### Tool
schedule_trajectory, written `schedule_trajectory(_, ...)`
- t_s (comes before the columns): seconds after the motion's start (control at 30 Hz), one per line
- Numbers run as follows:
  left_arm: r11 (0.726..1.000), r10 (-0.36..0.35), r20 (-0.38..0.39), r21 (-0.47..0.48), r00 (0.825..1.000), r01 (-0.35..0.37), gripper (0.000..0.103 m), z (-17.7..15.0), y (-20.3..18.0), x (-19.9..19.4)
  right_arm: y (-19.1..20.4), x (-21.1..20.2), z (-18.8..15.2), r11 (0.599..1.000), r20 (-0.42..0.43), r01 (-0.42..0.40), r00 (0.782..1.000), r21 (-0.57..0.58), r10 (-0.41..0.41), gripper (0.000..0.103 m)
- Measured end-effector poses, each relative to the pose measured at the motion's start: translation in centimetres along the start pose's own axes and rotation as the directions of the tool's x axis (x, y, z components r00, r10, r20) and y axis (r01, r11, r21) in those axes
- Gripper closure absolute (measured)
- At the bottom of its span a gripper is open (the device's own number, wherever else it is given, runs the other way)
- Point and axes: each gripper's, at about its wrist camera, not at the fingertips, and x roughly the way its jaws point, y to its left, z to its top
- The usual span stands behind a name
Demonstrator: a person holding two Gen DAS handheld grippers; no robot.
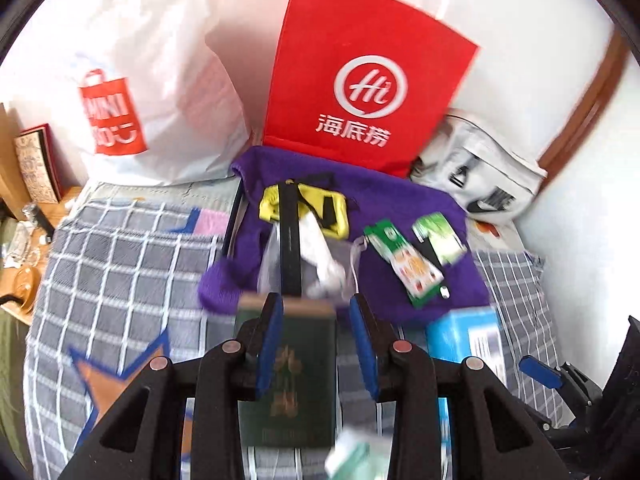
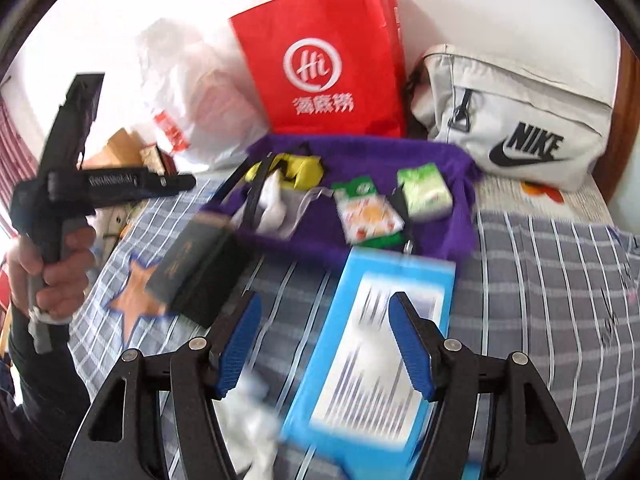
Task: Organize soft objects
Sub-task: 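Grasp the white gloves with the right tool while the left tool grasps the white sponge block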
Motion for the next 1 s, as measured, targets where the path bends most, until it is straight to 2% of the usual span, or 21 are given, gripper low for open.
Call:
schedule_trajectory(0.23, 0.999, 0.005, 0.006, -0.044, 1.0, -0.005, 0.07, -5.8, 1.3, -3.4, 3.6, -2.2, -6.1, 0.999, -0.014, -0.048, 0.999, -0.014, 0.048, 0.037)
schedule_trajectory(0.43, 0.997, 0.037, -0.015, -0.072, 0.999, -0.038, 0.07, -11.0, 3.6, -3.9, 6.3, -1.1, -9.8, 0.998, -0.031, -0.018, 0.999, -0.053, 0.016, 0.037)
schedule_trajectory(0.5, 0.996, 0.036, -0.023, -0.08, 0.999, -0.038, 0.07, -12.8, 4.5, -3.9, 6.6, -0.4, -10.5, 0.999, -0.037, -0.026, 0.999, -0.043, 0.025, 0.033)
schedule_trajectory(0.63, 0.994, 0.031, -0.027, -0.106, 0.999, -0.034, 0.07, -15.5, 5.9, -3.9, 7.0, 0.8, -11.3, 0.999, -0.032, -0.05, 0.998, -0.011, 0.049, 0.031)
schedule_trajectory(0.73, 0.988, 0.025, -0.038, -0.152, 0.999, -0.03, 0.07, -17.1, 6.9, -3.7, 7.6, 2.1, -11.6, 0.998, -0.015, -0.065, 0.998, -0.011, 0.065, 0.023)
schedule_trajectory(0.8, 0.982, 0.008, -0.048, -0.187, 0.999, -0.017, 0.07, -18.3, 7.5, -3.7, 8.1, 3.3, -11.8, 1.0, -0.024, -0.022, 0.999, -0.015, 0.021, 0.023)
schedule_trajectory(0.87, 0.98, 0.0, -0.046, -0.198, 0.999, -0.009, 0.07, -19.0, 7.7, -3.8, 8.4, 4.4, -11.9, 1.0, -0.046, -0.022, 0.999, -0.009, 0.022, 0.023)
schedule_trajectory(0.93, 0.98, 0.002, -0.051, -0.201, 0.999, -0.012, 0.07, -19.2, 7.9, -3.6, 8.7, 5.6, -11.9, 1.0, -0.078, 0.015, 0.997, 0.012, -0.015, 0.023)
schedule_trajectory(1.0, 0.979, 0.0, -0.056, -0.206, 0.998, -0.012, 0.07, -19.2, 7.9, -3.4, 9.0, 5.8, -11.9, 0.999, -0.052, 0.047, 0.998, 0.008, -0.047, 0.023)
